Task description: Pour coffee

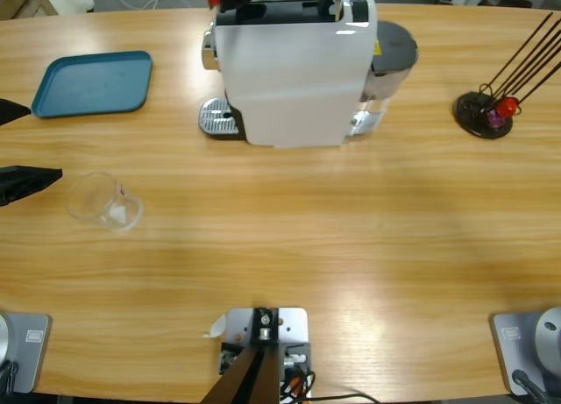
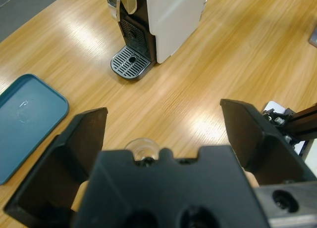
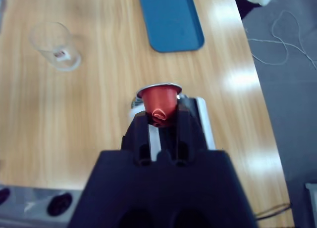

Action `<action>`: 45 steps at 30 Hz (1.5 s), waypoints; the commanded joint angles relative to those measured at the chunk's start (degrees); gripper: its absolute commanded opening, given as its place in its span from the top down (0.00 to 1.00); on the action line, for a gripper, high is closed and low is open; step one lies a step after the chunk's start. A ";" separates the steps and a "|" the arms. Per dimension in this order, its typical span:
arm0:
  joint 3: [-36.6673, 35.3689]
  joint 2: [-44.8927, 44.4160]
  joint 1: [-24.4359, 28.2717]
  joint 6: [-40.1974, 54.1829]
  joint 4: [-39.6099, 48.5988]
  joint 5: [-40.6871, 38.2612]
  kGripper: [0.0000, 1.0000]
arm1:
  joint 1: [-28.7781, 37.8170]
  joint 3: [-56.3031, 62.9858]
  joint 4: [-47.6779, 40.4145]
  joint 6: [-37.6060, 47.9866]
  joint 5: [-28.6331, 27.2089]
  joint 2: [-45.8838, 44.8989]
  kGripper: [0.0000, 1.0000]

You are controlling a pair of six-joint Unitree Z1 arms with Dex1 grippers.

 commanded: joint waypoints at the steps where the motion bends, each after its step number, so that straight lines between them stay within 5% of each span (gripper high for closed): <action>1: 2.04 -1.39 0.47 -0.39 0.77 0.46 0.01 | -1.45 1.16 1.59 -2.48 -2.90 1.47 1.00; 22: 2.53 -2.55 0.56 -1.04 0.94 0.49 0.01 | -2.15 2.72 1.36 -3.92 -5.08 3.24 0.99; 23: 2.65 -2.69 0.56 -1.10 0.94 0.49 0.01 | -2.15 2.58 1.36 -3.85 -5.08 3.47 0.96; 24: 2.76 -2.86 0.56 -1.10 1.03 0.49 0.01 | -2.13 2.41 1.36 -3.83 -5.08 3.79 0.81; 30: 3.18 -3.04 0.82 -1.10 1.12 0.51 0.01 | -1.80 2.25 1.24 -3.72 -4.83 4.93 0.79; 31: 3.21 -3.06 0.82 -1.10 1.12 0.51 0.01 | -1.80 2.22 1.15 -3.62 -4.99 4.91 0.67; 33: 3.27 -3.13 0.89 -1.10 1.12 0.56 0.01 | -1.80 2.22 1.10 -3.39 -5.71 4.45 0.12; 34: 3.27 -3.07 0.91 -1.10 1.12 0.58 0.01 | -1.80 2.14 1.10 -3.39 -5.90 4.02 0.02; 45: 3.25 -3.62 0.91 -1.40 1.12 0.61 0.01 | 5.69 -0.32 0.97 4.04 -11.46 -6.71 0.00</action>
